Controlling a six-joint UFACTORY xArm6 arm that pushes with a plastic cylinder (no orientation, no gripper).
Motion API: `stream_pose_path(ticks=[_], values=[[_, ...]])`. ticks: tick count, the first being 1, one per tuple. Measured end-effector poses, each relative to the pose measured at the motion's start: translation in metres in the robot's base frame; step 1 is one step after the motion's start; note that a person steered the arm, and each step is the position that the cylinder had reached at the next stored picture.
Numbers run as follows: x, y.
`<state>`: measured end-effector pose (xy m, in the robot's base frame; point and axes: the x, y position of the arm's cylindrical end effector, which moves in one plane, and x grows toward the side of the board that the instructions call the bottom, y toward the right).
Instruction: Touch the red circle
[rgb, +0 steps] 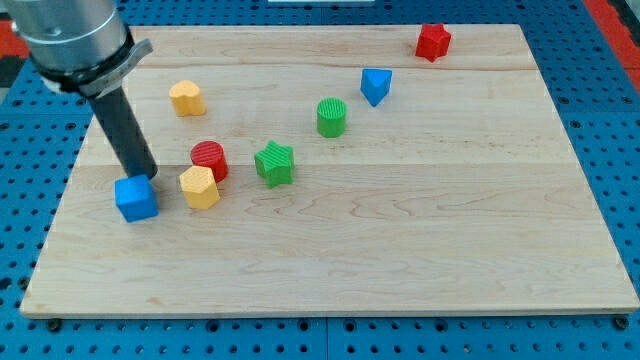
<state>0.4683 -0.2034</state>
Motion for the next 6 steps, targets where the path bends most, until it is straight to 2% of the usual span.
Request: stream_pose_path(ticks=[1, 2, 3, 4, 5, 6], values=[[-0.008, -0.026], [0.012, -0.033], [0.019, -0.019], [0.0, -0.061], [-0.037, -0.082], [-0.074, -0.059]])
